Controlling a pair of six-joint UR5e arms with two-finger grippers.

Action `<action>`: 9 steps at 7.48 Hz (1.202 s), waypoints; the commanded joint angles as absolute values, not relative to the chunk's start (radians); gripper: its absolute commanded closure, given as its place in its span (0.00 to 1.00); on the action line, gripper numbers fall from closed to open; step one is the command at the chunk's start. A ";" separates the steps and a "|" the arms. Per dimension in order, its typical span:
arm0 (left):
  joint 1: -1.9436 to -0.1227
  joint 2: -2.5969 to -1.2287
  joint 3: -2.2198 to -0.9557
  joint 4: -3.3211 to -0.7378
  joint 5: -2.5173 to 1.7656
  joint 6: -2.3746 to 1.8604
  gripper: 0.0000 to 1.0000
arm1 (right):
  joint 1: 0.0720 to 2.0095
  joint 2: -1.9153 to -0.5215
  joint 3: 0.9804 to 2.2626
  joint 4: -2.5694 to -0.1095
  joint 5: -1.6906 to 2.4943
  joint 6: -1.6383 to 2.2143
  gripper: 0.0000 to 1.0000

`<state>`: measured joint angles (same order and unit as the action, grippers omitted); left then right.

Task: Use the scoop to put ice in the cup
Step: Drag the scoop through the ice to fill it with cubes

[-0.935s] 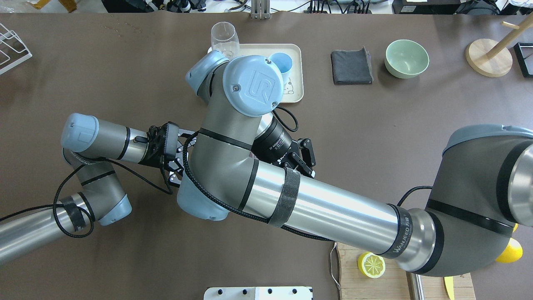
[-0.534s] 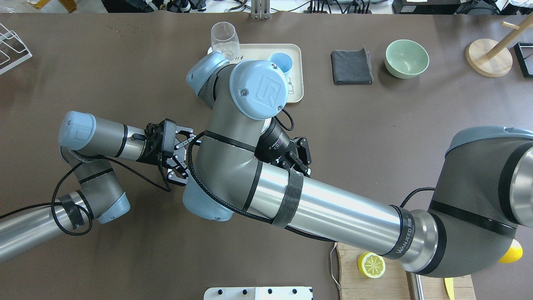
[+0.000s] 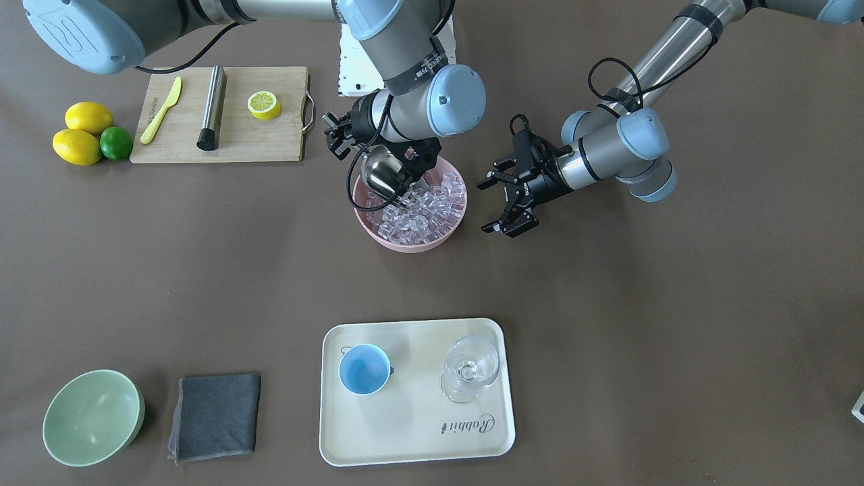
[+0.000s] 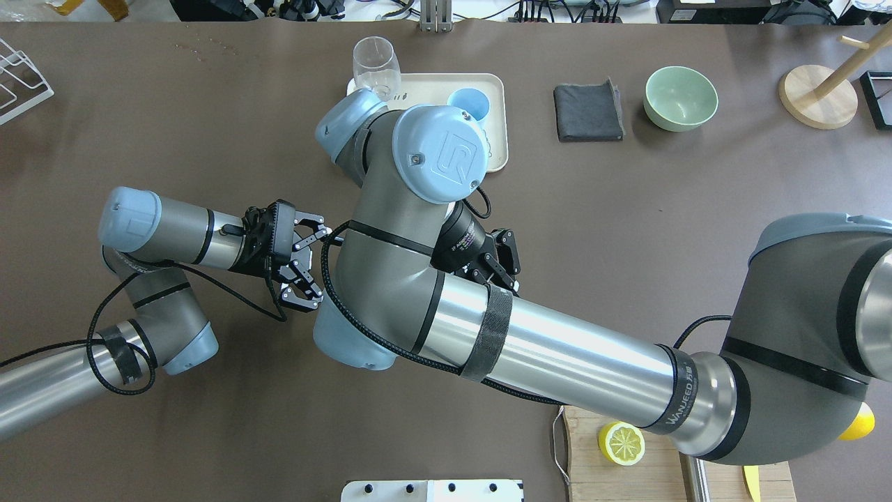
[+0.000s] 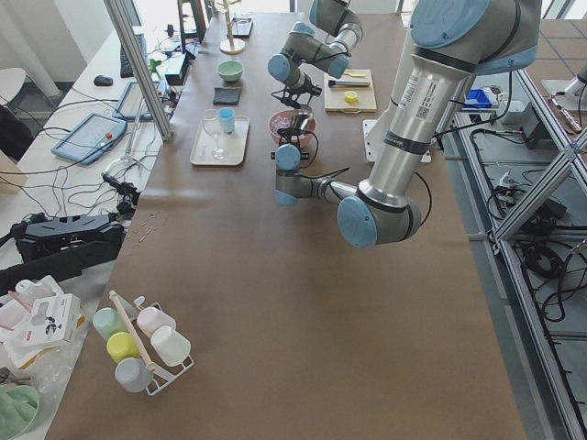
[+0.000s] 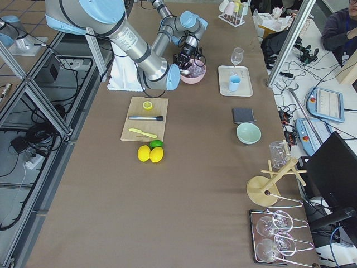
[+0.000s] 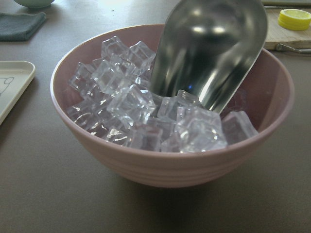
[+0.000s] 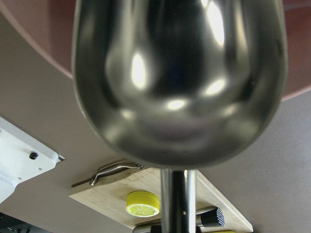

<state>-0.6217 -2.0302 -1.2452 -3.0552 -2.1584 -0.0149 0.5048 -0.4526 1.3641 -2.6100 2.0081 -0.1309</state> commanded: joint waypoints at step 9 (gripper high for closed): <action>-0.635 -2.031 -1.244 -3.069 -2.160 -0.015 0.02 | 0.466 -0.653 1.638 -2.381 1.925 -0.112 1.00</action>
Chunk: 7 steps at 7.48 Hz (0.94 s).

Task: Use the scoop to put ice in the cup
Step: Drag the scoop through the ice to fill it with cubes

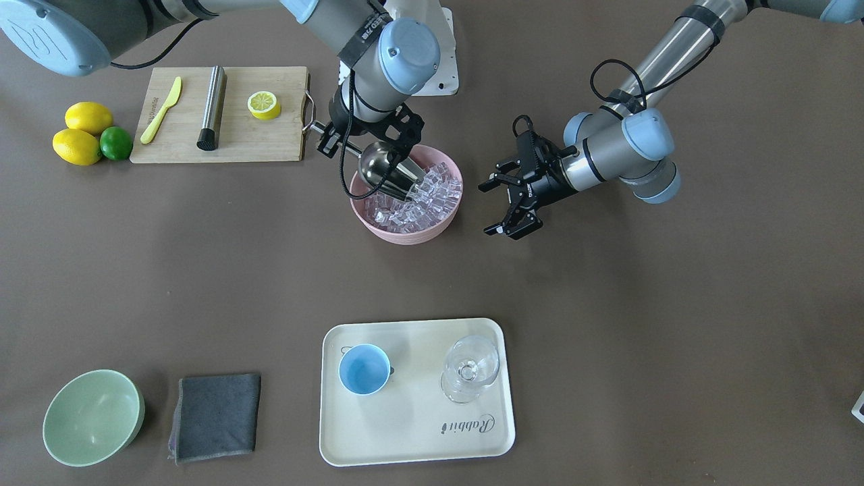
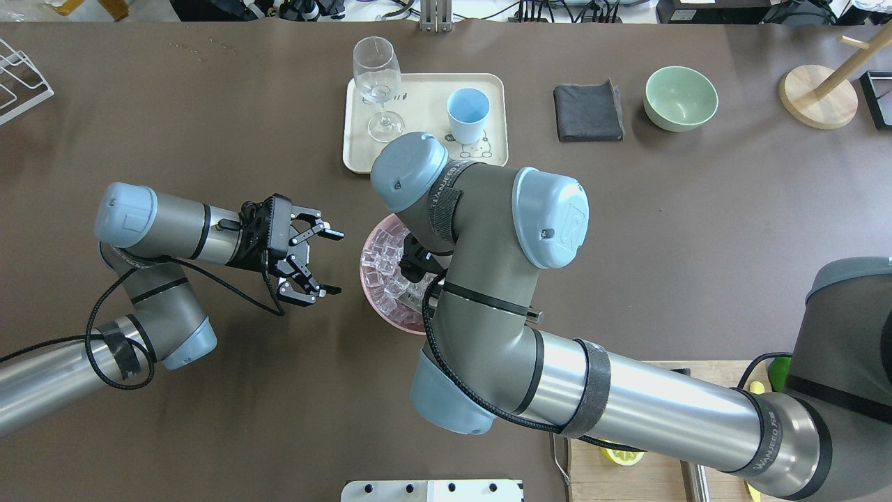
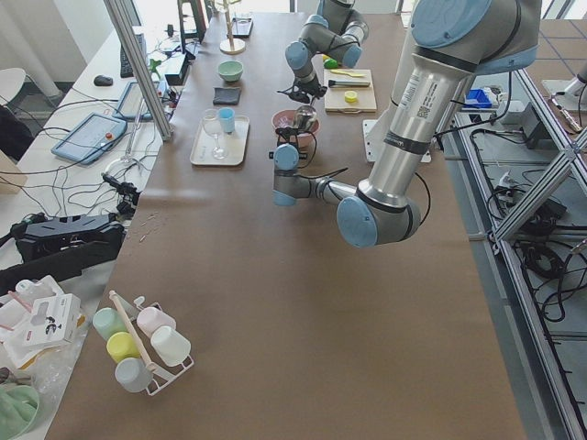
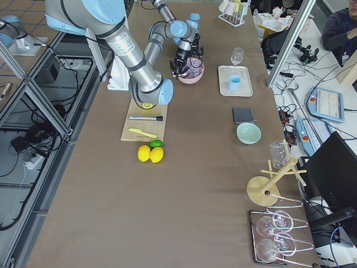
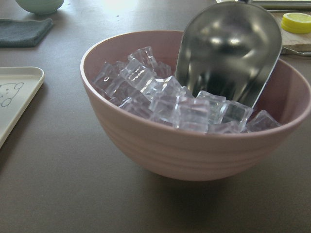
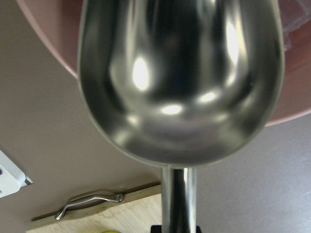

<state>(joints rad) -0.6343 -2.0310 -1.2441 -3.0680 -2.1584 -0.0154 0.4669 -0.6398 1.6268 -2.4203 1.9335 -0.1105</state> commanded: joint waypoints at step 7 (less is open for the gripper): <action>-0.635 -2.033 -1.244 -3.063 -2.158 -0.015 0.02 | 0.466 -0.749 1.710 -2.180 1.890 -0.123 1.00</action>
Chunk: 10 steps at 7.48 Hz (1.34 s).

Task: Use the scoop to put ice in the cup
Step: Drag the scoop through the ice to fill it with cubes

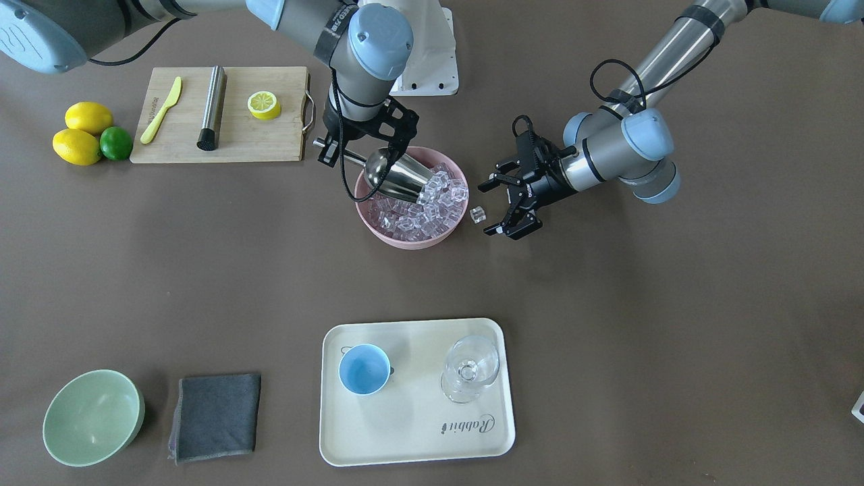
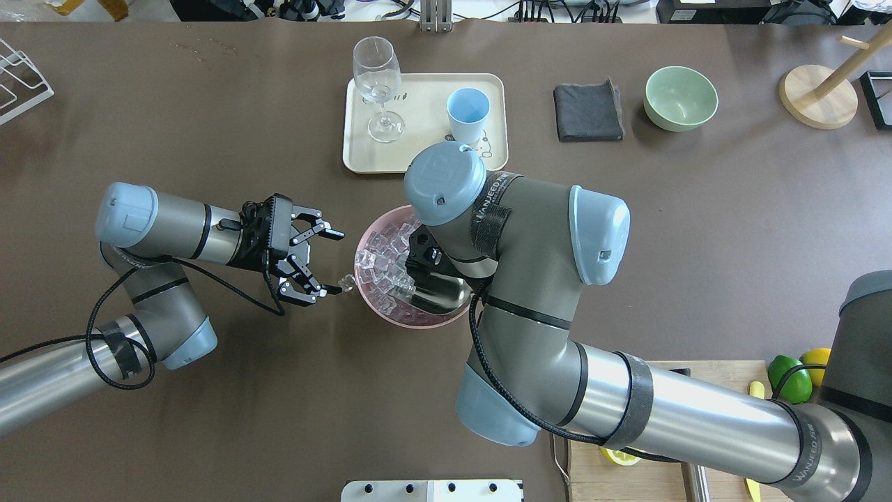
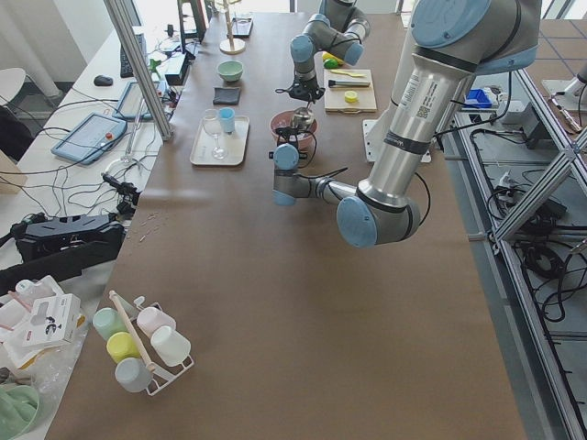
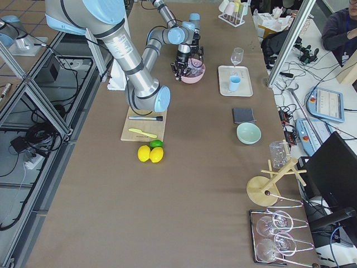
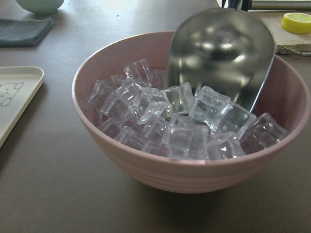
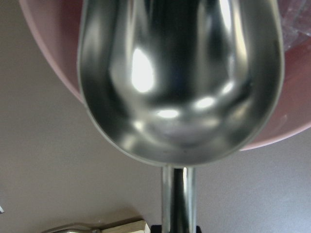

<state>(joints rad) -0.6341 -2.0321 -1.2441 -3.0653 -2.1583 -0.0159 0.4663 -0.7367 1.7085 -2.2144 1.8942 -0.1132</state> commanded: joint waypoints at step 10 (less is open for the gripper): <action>-0.652 -2.036 -1.246 -3.063 -2.166 -0.014 0.02 | 0.468 -0.968 1.807 -1.791 1.953 -0.250 1.00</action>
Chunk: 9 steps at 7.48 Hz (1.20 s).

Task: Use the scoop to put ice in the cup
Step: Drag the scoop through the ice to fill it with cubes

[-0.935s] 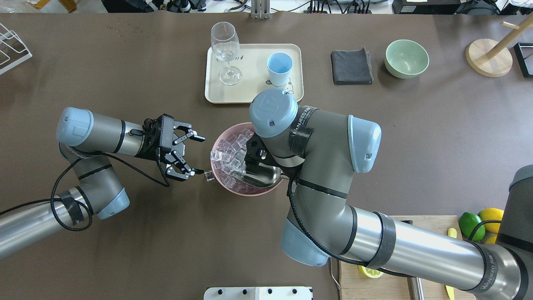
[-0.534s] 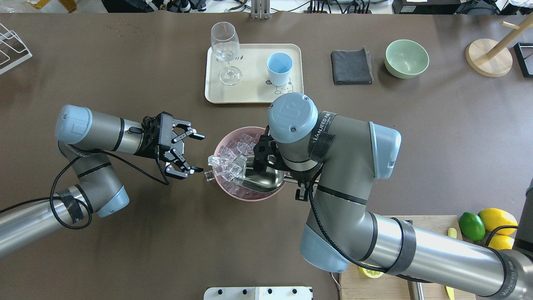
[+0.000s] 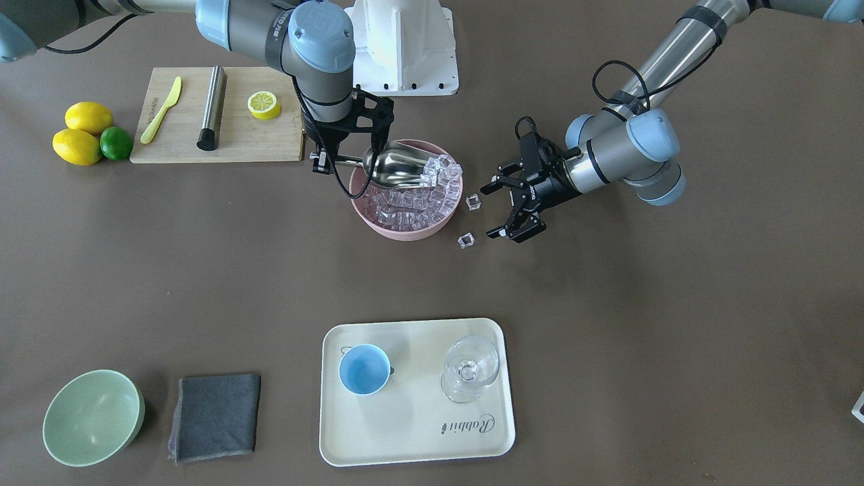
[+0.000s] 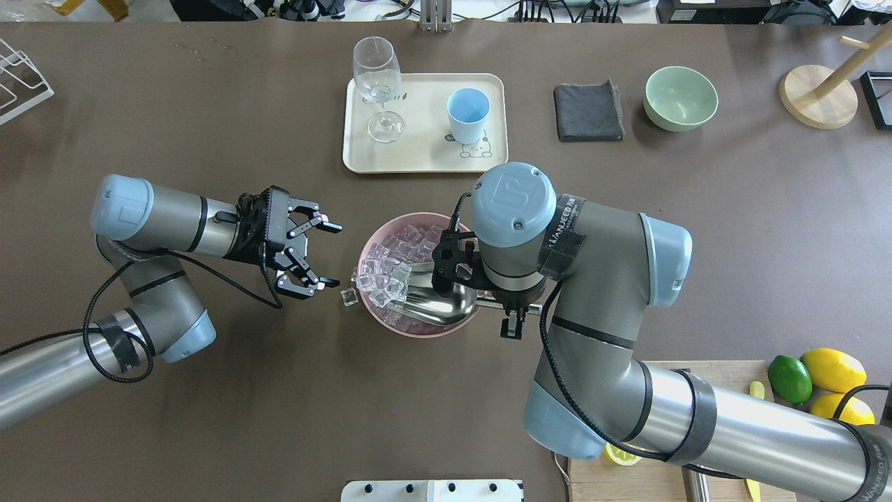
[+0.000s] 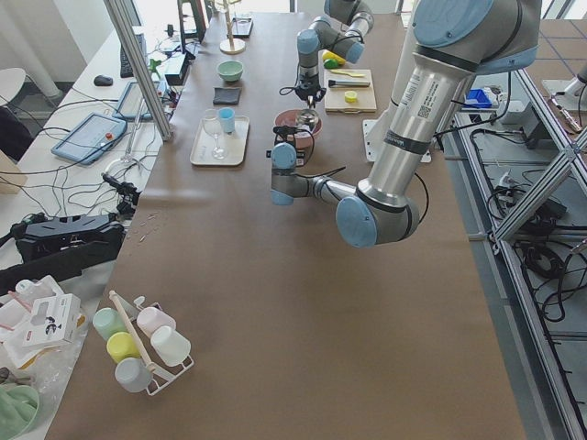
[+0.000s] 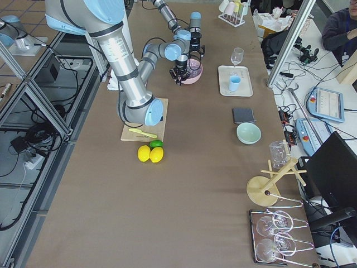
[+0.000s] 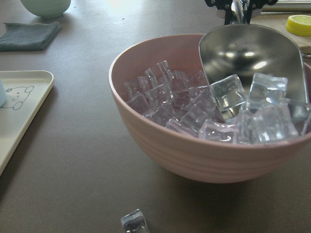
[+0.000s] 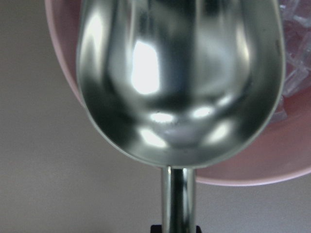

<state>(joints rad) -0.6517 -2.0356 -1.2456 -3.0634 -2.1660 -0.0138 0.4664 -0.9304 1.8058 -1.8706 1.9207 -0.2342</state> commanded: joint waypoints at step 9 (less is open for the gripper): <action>-0.649 -2.042 -1.250 -3.066 -2.198 -0.012 0.02 | 0.551 -0.991 1.832 -1.695 2.107 -0.322 1.00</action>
<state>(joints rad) -0.6529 -2.0402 -1.2482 -3.0664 -2.1931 -0.0123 0.5192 -0.9779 1.8300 -1.7376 2.0580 -0.2890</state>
